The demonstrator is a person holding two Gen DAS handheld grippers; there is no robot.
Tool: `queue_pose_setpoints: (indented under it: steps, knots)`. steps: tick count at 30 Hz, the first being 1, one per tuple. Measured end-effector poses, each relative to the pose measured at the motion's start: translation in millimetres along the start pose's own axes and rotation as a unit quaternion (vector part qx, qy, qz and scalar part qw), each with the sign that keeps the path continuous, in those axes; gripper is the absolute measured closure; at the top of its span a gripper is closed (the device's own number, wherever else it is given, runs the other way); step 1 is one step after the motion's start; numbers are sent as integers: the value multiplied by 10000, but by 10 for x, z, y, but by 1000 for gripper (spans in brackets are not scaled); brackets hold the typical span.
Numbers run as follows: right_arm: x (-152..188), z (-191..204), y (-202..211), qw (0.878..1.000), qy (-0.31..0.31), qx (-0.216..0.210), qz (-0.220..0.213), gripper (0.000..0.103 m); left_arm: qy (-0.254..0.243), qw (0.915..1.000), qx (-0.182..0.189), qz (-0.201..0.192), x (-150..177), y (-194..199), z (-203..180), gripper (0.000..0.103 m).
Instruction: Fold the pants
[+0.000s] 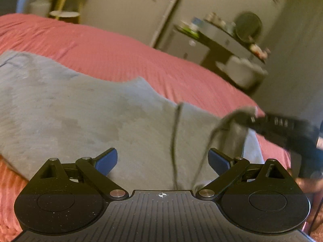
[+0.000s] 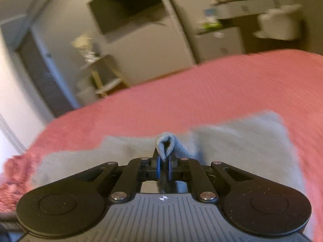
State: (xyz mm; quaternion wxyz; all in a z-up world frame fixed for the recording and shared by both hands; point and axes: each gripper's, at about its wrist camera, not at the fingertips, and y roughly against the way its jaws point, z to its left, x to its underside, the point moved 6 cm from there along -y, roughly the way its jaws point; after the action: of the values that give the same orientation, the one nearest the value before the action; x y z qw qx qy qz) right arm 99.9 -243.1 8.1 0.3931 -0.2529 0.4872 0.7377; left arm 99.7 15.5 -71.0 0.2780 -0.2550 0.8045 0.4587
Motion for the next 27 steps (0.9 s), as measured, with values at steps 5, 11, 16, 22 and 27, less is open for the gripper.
queue_pose_setpoints:
  steps: [5,11,16,22,27]
  knots:
    - [-131,499,-423,9976,220,-599,269,81,274,9995,-157,1,-37,-91,157,4]
    - [-30,125,70,9988,-406,-213,-174,58,55,9997,212,102,-31,-158,71,4]
    - [408,-388,540,9957,-739,564,54,46,-530,9909,607,1080,208,-403,-202,5]
    - [611,-731,621,9873,-1169,1018,353,37,-888,9882,360,1198,300,-454,-299,26]
    - [686,-693,661,9886,-995,1050,428,27,-1113,9812,143,1570,440,-492,-322,65]
